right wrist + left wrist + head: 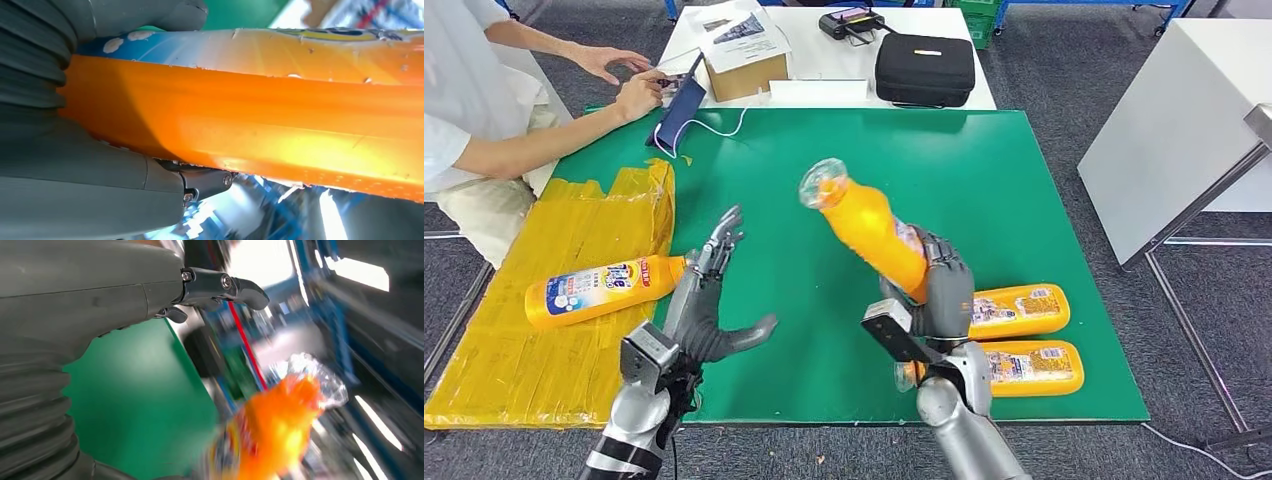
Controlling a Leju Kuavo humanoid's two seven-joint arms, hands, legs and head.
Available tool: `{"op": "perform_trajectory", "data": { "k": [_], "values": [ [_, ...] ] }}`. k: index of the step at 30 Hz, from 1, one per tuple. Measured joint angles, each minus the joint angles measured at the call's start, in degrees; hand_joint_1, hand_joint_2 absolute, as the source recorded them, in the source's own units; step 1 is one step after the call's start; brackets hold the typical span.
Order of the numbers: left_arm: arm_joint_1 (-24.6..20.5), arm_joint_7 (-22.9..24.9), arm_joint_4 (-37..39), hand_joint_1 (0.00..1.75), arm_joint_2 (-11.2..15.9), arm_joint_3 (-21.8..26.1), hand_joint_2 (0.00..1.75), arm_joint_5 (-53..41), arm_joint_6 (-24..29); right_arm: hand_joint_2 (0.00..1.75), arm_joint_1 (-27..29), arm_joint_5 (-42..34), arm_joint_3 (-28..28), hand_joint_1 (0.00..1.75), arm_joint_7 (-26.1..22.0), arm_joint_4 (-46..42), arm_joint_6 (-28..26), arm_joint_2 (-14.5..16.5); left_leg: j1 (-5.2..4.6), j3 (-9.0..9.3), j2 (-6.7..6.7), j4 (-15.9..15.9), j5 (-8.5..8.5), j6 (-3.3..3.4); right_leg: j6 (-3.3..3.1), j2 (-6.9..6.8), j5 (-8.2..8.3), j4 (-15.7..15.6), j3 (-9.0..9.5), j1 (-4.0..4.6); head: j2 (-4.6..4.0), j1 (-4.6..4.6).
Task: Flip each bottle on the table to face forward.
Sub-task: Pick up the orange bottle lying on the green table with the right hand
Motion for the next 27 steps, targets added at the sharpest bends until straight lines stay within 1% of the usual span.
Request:
{"op": "perform_trajectory", "data": {
  "k": [2, 5, 8, 11, 14, 17, 22, 27],
  "values": [
    [0.0, -0.4, 0.0, 0.00, 0.3, -0.8, 1.75, 1.7, -2.7, 1.75, 0.0, -3.9, -2.7, 1.75, -2.6, -0.7, 0.0, 0.3, 0.00, 0.00, -0.01, 0.0, 0.00, 0.00, 0.00, 0.00, 0.00, 0.0, 0.00, 0.00, 0.00, 0.01],
    [-0.3, -0.2, 0.1, 0.00, 0.6, -1.7, 1.75, 2.6, -4.3, 1.75, 0.5, -8.4, -5.6, 1.73, -5.8, -1.9, 1.5, 0.7, 0.01, 0.01, 0.00, 0.0, 0.01, 0.00, 0.01, 0.00, 0.01, 0.0, 0.00, 0.01, 0.00, 0.01],
    [-1.0, 0.3, 0.5, 0.00, 0.8, -2.4, 1.75, 2.9, -4.7, 1.75, 1.4, -11.3, -6.6, 1.73, -8.0, -3.3, 4.8, 1.6, 0.01, 0.00, 0.01, 0.0, 0.01, 0.00, 0.01, 0.01, 0.01, 0.0, 0.00, 0.01, 0.00, -0.01],
    [-1.7, 0.6, 0.9, 0.00, 1.0, -3.0, 1.75, 3.2, -4.8, 1.75, 2.1, -11.7, -6.2, 1.75, -8.5, -4.3, 8.4, 2.6, 0.02, 0.00, 0.01, 0.0, 0.01, 0.00, 0.00, 0.00, 0.01, 0.0, -0.01, 0.02, 0.00, 0.01],
    [-2.2, 1.0, 1.1, 0.00, 1.0, -3.2, 1.75, 3.8, -5.0, 1.75, 2.7, -11.3, -3.7, 1.75, -8.7, -4.4, 12.5, 3.7, 0.03, -0.01, 0.03, 0.0, 0.00, -0.01, 0.00, 0.03, 0.00, 0.0, -0.04, 0.02, 0.00, 0.00],
    [-2.6, 1.6, 1.5, 0.00, 1.0, -3.4, 1.75, 4.5, -5.1, 1.75, 3.3, -10.2, 0.5, 1.74, -9.4, -4.1, 14.3, 4.8, 0.03, -0.02, 0.04, 0.0, 0.00, -0.01, -0.02, 0.02, -0.02, 0.0, -0.06, 0.02, 0.00, 0.01],
    [-3.2, 2.5, 2.4, 0.00, 1.0, -3.5, 1.75, 5.1, -4.2, 1.75, 4.1, -8.3, 8.5, 1.75, -10.3, -3.6, 15.3, 5.9, 0.03, -0.03, 0.03, 0.0, 0.00, -0.02, -0.04, 0.02, -0.03, 0.0, -0.08, 0.02, 0.00, 0.01],
    [-3.6, 2.6, 3.3, 0.00, 1.0, -3.5, 1.75, 5.7, -4.2, 1.75, 4.2, -7.2, 12.8, 1.75, -10.1, -2.9, 14.8, 6.2, 0.02, -0.04, 0.02, 0.0, 0.00, -0.01, -0.04, 0.02, -0.03, 0.0, -0.07, 0.00, 0.00, 0.02]
  ]
}}
